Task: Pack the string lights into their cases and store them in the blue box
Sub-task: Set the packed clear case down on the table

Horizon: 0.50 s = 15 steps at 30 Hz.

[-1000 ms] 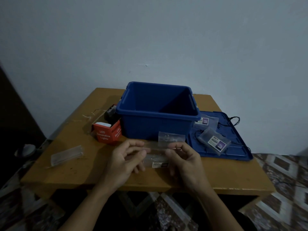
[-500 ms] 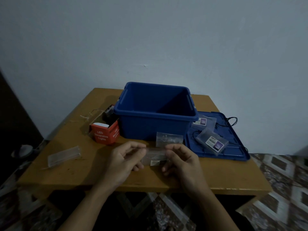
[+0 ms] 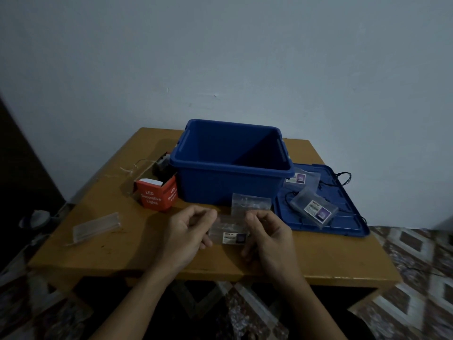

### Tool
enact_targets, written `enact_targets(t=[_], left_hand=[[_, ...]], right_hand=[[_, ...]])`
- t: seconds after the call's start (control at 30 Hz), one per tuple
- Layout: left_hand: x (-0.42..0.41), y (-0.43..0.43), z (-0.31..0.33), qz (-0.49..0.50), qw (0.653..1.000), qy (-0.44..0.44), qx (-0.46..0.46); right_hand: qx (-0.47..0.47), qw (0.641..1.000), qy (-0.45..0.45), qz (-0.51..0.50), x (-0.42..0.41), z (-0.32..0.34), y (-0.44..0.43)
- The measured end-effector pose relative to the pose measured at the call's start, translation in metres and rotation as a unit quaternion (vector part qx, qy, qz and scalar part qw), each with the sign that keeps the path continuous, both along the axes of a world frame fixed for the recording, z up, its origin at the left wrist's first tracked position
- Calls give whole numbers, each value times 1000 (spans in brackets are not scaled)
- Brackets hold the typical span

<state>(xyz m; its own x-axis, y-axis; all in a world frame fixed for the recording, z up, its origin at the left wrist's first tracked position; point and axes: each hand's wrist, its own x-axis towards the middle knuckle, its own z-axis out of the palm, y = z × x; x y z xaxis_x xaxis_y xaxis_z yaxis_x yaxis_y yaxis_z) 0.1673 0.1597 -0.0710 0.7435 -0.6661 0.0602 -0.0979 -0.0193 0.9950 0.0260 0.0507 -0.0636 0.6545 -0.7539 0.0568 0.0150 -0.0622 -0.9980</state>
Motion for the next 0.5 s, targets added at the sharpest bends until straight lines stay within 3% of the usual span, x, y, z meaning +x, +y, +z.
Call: enact_targets(t=[0.5], left_hand=[[2,4,0,-32,999,-3,12]], right_hand=[[25,999,37,1,2,2,1]])
